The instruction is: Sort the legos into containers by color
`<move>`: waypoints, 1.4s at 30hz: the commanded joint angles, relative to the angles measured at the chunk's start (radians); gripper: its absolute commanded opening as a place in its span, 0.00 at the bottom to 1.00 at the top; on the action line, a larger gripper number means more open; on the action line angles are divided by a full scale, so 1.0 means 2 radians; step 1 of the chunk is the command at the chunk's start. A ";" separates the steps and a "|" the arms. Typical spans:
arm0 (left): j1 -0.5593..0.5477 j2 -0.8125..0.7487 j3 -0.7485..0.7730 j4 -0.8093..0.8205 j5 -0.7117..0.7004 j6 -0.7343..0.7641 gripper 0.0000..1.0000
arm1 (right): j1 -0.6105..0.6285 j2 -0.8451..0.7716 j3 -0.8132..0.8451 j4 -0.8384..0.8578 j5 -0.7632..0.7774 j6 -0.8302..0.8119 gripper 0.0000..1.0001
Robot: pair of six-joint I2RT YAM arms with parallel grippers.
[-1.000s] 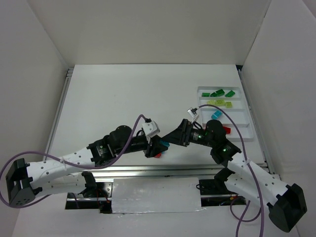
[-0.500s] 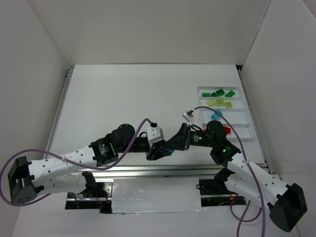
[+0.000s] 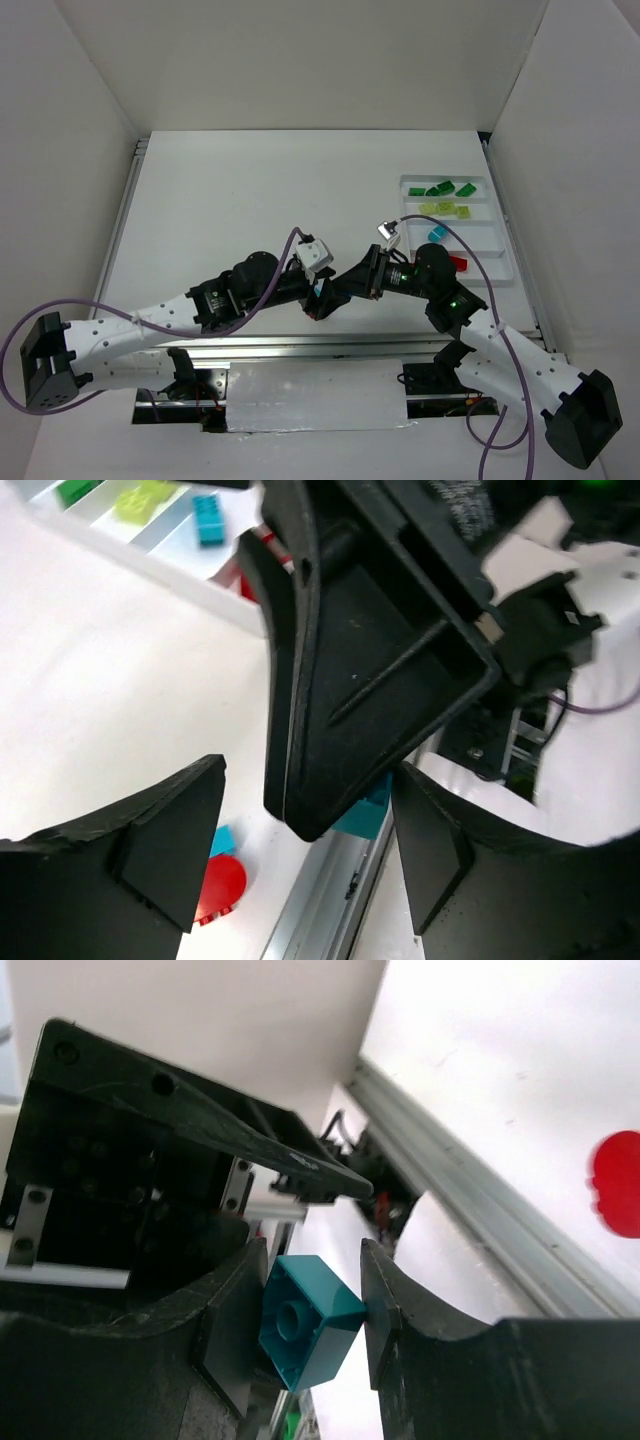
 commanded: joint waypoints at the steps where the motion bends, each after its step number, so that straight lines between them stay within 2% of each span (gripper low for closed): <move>1: 0.010 0.023 0.004 -0.011 -0.125 -0.017 0.80 | 0.002 0.007 0.023 -0.011 0.029 0.002 0.00; 5: 0.011 0.046 0.013 -0.013 -0.155 -0.021 0.80 | -0.012 0.036 0.022 0.011 0.035 0.018 0.00; 7: 0.011 0.054 0.017 -0.015 -0.169 -0.026 0.87 | -0.023 0.054 0.030 0.008 0.053 0.013 0.00; 9: 0.011 0.053 0.019 -0.012 -0.169 -0.028 0.99 | -0.043 0.069 0.039 -0.010 0.068 0.000 0.00; 14: 0.013 0.037 0.016 -0.006 -0.166 -0.025 0.99 | -0.088 0.136 0.051 0.026 0.040 0.010 0.00; 18: 0.014 0.031 0.021 -0.024 -0.177 -0.031 1.00 | -0.117 0.181 0.078 0.005 0.068 -0.016 0.00; 22: 0.014 0.025 0.051 -0.084 -0.207 -0.054 0.99 | -0.197 0.214 0.152 -0.082 0.158 -0.088 0.00; 23: 0.015 0.027 0.059 -0.133 -0.231 -0.072 0.99 | -0.207 0.235 0.170 -0.135 0.224 -0.123 0.00; 25: 0.017 0.033 0.082 -0.201 -0.266 -0.101 1.00 | -0.242 0.268 0.231 -0.191 0.295 -0.150 0.00; 26: 0.017 0.036 0.090 -0.201 -0.266 -0.101 0.99 | -0.253 0.268 0.231 -0.202 0.307 -0.157 0.00; 28: 0.019 0.044 0.106 -0.263 -0.297 -0.131 0.99 | -0.271 0.293 0.255 -0.227 0.323 -0.167 0.00; 30: 0.020 0.046 0.111 -0.305 -0.311 -0.155 0.99 | -0.292 0.309 0.267 -0.240 0.376 -0.174 0.00; 34: 0.024 0.035 0.100 -0.321 -0.289 -0.174 1.00 | -0.370 0.332 0.268 -0.249 0.405 -0.174 0.00; 42: 0.024 0.025 0.070 -0.319 -0.252 -0.201 1.00 | -0.463 0.405 0.322 -0.280 0.413 -0.191 0.00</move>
